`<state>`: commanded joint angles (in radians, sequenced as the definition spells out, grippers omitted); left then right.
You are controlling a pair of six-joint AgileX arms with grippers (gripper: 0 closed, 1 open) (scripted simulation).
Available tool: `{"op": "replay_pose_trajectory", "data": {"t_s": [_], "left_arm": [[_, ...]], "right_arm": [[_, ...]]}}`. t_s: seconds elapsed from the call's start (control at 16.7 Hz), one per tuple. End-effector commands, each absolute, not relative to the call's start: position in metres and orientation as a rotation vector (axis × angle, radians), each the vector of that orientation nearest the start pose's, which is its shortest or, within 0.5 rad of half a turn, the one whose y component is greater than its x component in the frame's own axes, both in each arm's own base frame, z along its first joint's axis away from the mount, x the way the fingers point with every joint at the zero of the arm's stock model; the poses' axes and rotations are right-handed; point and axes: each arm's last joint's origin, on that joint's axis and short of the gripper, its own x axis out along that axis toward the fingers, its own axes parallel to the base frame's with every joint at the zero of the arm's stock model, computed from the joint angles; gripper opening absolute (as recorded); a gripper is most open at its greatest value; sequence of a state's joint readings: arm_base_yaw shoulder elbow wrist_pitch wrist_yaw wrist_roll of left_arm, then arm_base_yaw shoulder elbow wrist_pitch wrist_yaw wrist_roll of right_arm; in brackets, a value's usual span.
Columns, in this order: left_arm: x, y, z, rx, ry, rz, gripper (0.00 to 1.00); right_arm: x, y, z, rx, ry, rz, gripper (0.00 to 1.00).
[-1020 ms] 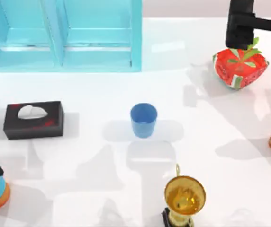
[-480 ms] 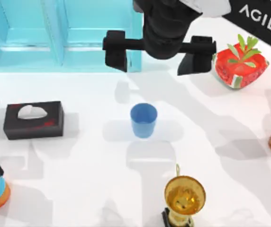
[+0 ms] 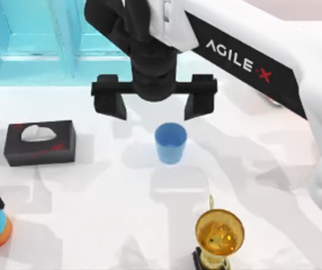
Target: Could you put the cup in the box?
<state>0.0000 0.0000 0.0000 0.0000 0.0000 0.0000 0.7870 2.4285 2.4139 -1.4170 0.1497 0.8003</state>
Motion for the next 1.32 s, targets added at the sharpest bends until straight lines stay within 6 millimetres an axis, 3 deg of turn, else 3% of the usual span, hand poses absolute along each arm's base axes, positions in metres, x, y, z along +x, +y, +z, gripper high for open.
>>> {"op": "replay_pose_trajectory", "data": {"t_s": [0.36,0.9,1.2,1.32], "left_arm": [[0.106,-0.001,0.16,0.0,0.0,0.0,1.0],[0.106,-0.001,0.16,0.0,0.0,0.0,1.0],[0.106,-0.001,0.16,0.0,0.0,0.0,1.0],[0.106,-0.001,0.16,0.0,0.0,0.0,1.0]], "right_arm": [[0.344,0.345,0.226,0.006,1.373,-0.011,1.0],[0.361,0.346,0.137,0.008,1.37,-0.007,1.0],[0.361,0.345,0.134,0.007,1.371,-0.008,1.0],[0.361,0.345,0.134,0.007,1.371,-0.008,0.85]]}}
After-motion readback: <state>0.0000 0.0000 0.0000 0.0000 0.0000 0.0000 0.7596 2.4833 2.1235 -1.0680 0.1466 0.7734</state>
